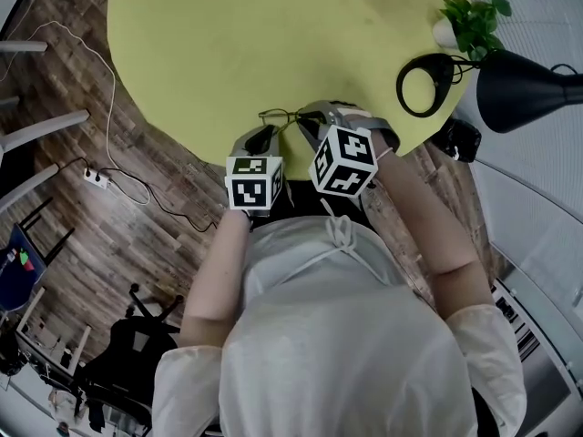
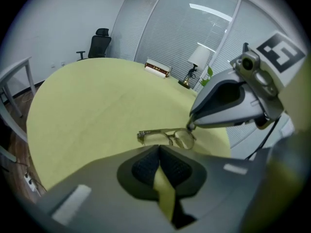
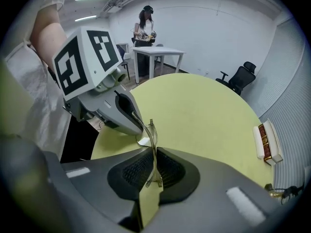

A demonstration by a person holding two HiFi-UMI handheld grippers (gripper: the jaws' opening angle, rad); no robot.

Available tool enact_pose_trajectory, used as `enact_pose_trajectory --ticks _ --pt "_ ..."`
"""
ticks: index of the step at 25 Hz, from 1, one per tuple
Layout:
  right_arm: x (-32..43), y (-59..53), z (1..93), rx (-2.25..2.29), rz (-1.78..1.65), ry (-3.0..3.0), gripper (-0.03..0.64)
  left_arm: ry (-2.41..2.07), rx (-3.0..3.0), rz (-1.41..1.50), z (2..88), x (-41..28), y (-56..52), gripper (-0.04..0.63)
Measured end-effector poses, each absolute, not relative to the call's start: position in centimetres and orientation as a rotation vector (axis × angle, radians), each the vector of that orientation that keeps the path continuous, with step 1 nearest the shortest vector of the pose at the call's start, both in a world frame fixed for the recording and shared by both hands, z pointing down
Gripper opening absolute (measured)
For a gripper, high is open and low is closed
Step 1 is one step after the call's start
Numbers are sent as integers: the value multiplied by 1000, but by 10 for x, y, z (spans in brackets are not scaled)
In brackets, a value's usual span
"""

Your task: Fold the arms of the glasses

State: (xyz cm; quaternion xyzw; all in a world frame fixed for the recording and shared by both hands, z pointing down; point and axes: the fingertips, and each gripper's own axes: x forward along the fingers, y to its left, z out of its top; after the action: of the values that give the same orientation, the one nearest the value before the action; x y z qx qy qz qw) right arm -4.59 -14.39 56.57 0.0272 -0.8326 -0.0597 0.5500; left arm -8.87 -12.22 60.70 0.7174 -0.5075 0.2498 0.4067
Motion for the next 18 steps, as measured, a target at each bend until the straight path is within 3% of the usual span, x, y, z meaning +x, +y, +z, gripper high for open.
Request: enact_pose_trajectory --ticks 18 --pt "-68 -146 598 -36 -152 -1939 5 -1280 1805 585 611 -94 -123 6"
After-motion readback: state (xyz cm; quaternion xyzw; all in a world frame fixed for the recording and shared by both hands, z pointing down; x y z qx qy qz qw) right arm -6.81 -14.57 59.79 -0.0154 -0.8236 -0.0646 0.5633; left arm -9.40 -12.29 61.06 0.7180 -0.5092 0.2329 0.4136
